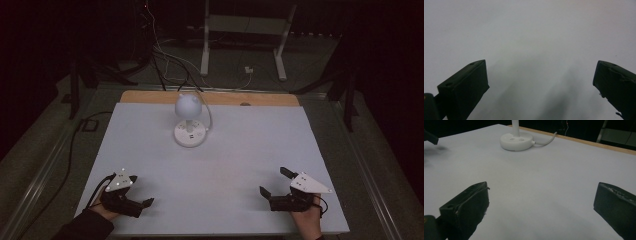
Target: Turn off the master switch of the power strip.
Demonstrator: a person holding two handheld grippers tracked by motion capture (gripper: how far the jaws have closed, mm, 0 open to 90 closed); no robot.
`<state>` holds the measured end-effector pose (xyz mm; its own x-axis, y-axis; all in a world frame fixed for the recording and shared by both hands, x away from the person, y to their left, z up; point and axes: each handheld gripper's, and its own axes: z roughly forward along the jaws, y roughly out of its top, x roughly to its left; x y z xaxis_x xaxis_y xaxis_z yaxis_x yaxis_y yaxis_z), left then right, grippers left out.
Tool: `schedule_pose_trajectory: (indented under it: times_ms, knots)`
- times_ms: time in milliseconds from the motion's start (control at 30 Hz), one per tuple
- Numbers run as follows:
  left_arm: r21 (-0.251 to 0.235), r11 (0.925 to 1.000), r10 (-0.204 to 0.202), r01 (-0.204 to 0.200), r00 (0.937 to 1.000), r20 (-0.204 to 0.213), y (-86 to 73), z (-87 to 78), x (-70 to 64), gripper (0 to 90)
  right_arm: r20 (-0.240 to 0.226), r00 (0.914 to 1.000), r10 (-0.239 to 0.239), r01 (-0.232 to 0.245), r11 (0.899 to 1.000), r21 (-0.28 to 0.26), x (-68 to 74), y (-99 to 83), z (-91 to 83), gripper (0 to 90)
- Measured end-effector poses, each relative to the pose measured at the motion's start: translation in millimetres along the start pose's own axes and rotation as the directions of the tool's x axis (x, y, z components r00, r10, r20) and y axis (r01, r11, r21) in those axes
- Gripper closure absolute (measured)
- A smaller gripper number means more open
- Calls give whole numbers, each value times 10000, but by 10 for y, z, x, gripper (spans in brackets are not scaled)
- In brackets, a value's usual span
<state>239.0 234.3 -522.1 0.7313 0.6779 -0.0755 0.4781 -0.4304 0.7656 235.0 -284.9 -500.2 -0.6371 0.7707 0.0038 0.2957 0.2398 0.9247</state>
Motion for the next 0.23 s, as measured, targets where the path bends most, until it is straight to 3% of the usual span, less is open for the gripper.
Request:
schedule_pose_trajectory:
  times_ms: [233]
  knots:
    - [-37,10000,-35,35,10000,1,7,-4,5,4,13,10000,7,-7,10000,45,-3,-4,5,0]
